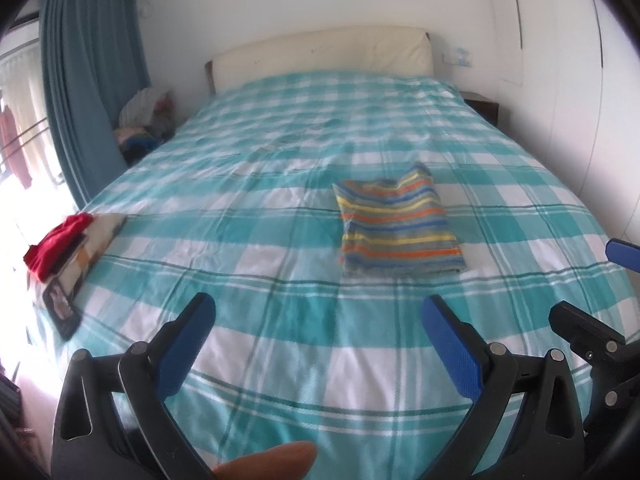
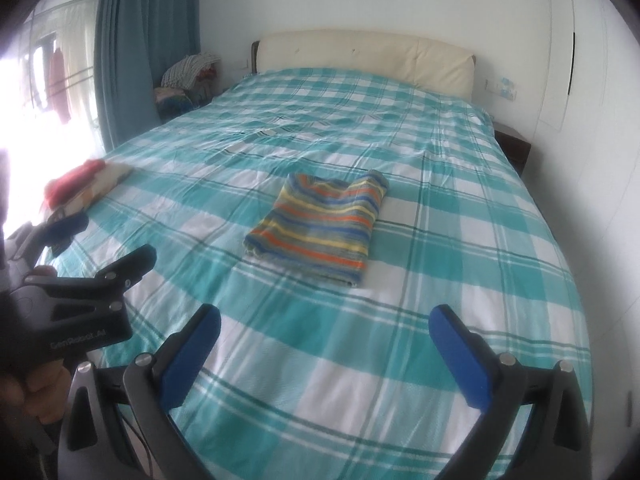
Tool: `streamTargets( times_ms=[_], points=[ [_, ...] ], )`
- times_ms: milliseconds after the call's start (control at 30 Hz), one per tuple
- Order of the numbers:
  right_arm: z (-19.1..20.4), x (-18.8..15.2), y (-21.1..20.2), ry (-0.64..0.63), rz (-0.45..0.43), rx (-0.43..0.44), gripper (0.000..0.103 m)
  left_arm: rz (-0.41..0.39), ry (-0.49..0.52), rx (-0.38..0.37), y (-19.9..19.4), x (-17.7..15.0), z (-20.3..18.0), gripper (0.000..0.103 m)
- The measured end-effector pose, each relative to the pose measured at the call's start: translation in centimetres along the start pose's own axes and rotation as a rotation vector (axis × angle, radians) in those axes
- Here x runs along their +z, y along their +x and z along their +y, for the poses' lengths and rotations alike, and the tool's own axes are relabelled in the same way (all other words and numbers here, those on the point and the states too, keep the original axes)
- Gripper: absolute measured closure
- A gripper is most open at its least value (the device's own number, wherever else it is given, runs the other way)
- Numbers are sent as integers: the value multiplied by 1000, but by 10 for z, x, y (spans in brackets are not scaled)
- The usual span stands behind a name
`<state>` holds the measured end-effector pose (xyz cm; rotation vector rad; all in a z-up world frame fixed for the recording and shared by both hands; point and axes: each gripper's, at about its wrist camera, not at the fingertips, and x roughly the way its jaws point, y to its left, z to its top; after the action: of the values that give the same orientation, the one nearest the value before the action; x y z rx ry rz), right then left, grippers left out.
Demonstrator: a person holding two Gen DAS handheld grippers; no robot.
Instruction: Fold small clothes
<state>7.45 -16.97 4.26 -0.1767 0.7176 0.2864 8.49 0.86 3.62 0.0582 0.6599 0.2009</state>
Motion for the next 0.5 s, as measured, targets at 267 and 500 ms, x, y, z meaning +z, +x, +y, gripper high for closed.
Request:
streamTargets(
  times_ms=[267, 500],
  points=[
    [7, 3, -5, -43, -7, -53, 1, -16, 7, 5, -7, 0, -4, 0],
    [4, 5, -8, -32, -12, -79, 1, -32, 1, 9, -15, 4, -7, 0]
  ],
)
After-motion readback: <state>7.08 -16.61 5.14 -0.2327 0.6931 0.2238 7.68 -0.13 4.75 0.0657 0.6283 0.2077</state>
